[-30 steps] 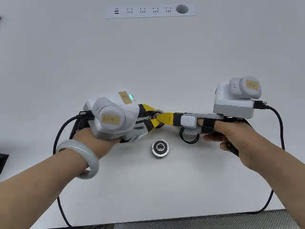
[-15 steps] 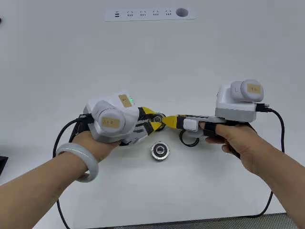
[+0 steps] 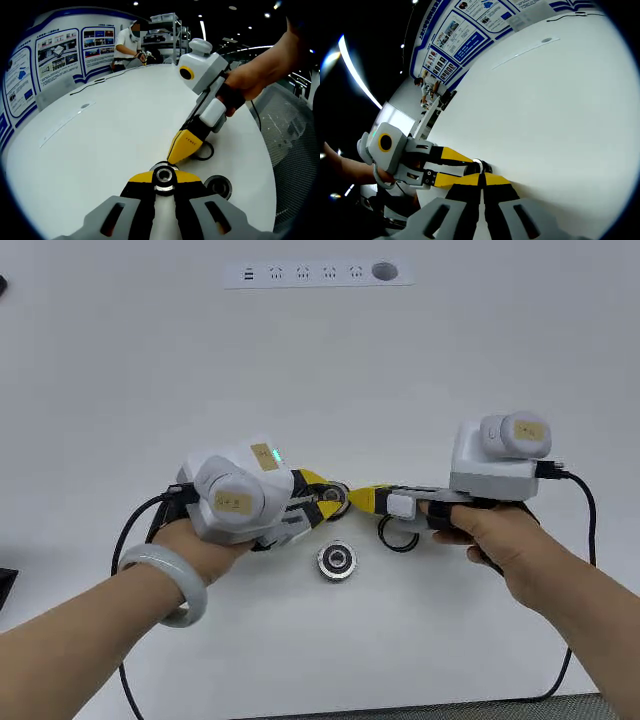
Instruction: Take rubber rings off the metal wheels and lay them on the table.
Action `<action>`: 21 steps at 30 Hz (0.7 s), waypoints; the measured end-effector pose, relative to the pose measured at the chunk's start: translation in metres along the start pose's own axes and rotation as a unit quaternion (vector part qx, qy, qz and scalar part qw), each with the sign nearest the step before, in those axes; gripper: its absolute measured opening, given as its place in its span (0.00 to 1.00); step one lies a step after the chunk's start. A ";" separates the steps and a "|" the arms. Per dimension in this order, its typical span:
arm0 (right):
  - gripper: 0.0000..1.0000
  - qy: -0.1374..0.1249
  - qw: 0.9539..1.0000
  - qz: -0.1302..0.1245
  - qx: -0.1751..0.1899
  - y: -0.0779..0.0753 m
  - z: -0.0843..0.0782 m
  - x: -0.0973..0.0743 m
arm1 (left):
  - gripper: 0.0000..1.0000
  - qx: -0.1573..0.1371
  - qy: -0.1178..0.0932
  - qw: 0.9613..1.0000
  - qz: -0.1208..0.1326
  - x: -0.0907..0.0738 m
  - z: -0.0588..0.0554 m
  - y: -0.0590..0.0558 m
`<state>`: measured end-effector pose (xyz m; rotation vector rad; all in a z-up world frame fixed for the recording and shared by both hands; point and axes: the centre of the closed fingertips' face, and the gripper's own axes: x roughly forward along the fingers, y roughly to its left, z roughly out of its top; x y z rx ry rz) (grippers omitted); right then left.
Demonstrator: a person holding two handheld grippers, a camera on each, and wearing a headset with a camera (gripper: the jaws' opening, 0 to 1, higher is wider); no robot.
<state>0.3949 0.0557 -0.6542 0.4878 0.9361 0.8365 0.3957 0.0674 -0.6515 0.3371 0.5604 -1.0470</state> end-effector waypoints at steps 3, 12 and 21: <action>0.02 0.000 1.000 -0.001 0.000 0.000 0.000 0.000 | 0.13 0.001 0.000 1.000 0.000 0.000 0.000 0.000; 0.02 -0.004 1.000 0.003 0.006 0.004 0.002 -0.001 | 0.13 0.003 0.000 1.000 -0.001 0.000 -0.001 0.000; 0.02 -0.009 1.000 0.010 0.015 0.009 0.003 -0.001 | 0.13 0.005 0.000 1.000 -0.001 0.000 -0.001 0.000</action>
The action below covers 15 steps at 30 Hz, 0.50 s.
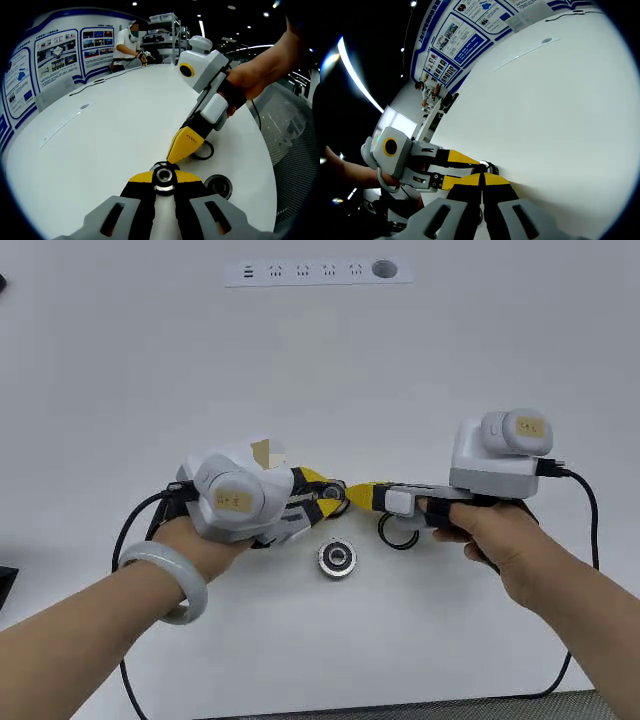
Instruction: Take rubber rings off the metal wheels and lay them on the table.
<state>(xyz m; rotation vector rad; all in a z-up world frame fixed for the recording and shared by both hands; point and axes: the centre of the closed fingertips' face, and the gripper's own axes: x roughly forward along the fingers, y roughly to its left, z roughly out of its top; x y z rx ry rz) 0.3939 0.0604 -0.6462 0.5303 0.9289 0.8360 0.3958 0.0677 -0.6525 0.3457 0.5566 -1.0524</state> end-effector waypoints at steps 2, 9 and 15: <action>0.02 -0.001 1.000 0.002 0.001 0.001 0.000 0.000 | 0.13 0.000 0.000 1.000 0.000 0.000 0.000 0.000; 0.01 -0.003 1.000 0.009 0.003 0.007 0.001 0.000 | 0.13 0.001 0.001 1.000 0.001 0.000 0.000 0.000; 0.01 -0.006 1.000 0.018 0.004 0.012 0.002 0.001 | 0.13 0.000 0.000 1.000 0.000 0.000 0.000 0.000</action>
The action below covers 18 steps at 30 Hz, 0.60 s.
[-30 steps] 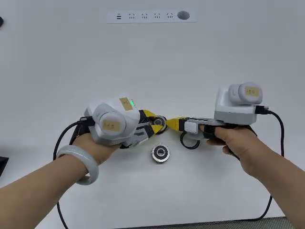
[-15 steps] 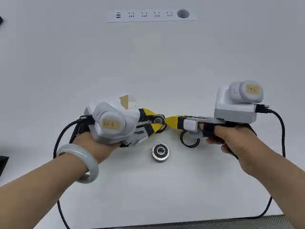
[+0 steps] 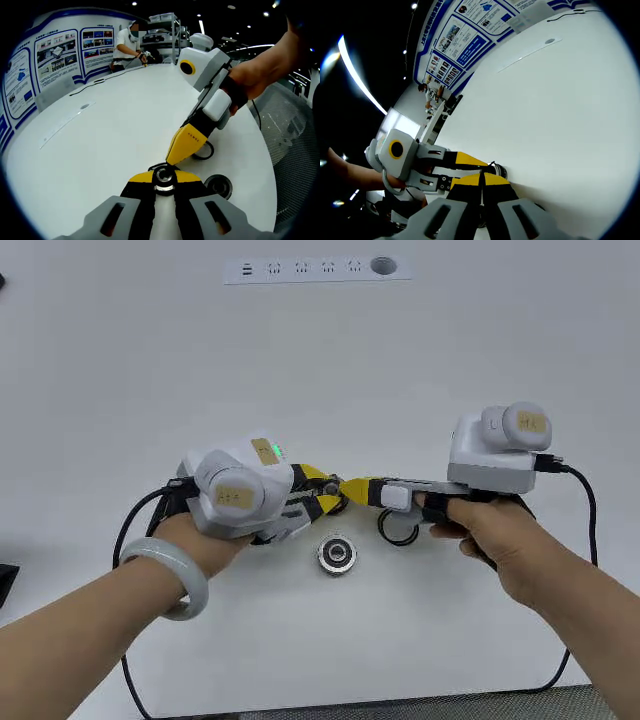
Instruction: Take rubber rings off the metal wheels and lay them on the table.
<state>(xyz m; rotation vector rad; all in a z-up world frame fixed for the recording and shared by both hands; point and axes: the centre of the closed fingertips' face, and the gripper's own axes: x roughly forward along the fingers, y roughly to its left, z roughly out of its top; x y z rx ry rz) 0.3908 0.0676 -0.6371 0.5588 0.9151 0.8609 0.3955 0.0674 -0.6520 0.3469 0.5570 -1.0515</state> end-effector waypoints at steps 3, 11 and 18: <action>0.01 -0.002 1.000 0.007 0.003 0.004 -0.001 -0.002 | 0.13 0.001 0.000 1.000 -0.001 0.000 0.000 0.000; 0.02 -0.011 1.000 -0.003 0.017 -0.003 0.001 -0.004 | 0.13 0.004 -0.001 1.000 -0.003 0.000 0.001 0.000; 0.02 -0.011 1.000 -0.014 0.015 -0.008 0.000 -0.004 | 0.14 0.012 -0.002 1.000 -0.005 0.000 0.002 -0.001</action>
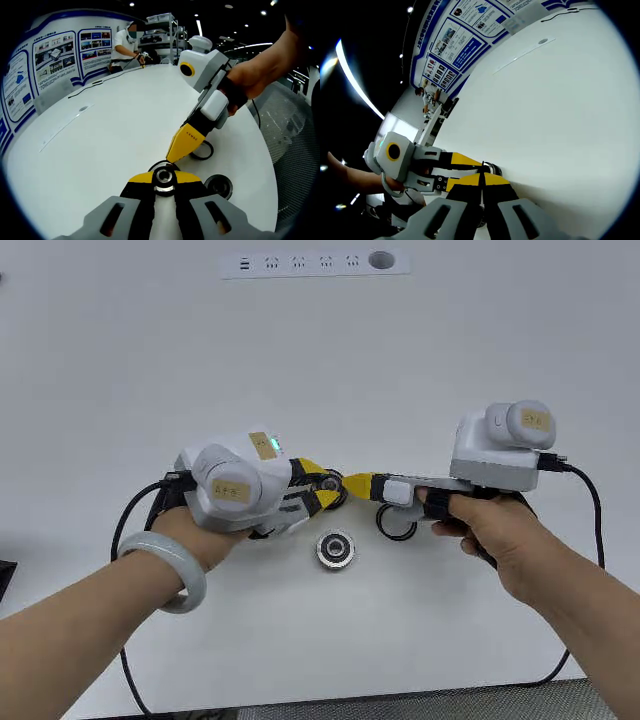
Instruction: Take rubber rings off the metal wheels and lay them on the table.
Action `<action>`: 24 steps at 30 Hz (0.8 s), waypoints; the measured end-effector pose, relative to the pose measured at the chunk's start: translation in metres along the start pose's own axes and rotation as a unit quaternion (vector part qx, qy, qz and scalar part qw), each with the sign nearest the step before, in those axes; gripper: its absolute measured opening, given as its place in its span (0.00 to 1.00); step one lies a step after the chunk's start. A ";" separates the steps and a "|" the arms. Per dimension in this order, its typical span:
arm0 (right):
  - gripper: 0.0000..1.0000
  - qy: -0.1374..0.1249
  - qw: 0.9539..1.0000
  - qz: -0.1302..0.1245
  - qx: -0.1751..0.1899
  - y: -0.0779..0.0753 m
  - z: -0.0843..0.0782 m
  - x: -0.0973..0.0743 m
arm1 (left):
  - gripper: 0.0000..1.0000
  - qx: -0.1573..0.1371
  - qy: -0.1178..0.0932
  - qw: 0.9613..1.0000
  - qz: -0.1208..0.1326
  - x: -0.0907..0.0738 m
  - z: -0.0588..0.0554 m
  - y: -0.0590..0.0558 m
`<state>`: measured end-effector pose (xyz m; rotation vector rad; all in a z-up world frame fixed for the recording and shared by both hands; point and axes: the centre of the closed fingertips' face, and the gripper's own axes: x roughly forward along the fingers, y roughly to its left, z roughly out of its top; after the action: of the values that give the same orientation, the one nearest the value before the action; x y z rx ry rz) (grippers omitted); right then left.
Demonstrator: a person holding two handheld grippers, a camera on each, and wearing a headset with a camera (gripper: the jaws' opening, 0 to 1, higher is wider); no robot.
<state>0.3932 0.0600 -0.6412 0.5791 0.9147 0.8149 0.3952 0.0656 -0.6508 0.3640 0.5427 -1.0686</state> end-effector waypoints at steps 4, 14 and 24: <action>0.02 -0.001 1.000 -0.003 0.001 -0.002 0.001 0.000 | 0.16 0.004 -0.011 1.000 -0.003 -0.004 0.005 -0.002; 0.02 0.000 1.000 0.000 0.001 0.000 0.002 0.000 | 0.25 -0.004 -0.005 1.000 0.013 -0.020 -0.006 0.009; 0.02 -0.009 1.000 0.017 0.001 0.014 0.006 0.000 | 0.29 -0.017 0.003 1.000 0.024 -0.034 -0.020 0.013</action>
<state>0.3930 0.0672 -0.6279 0.6037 0.8925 0.8376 0.3897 0.1068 -0.6467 0.3493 0.5542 -1.0109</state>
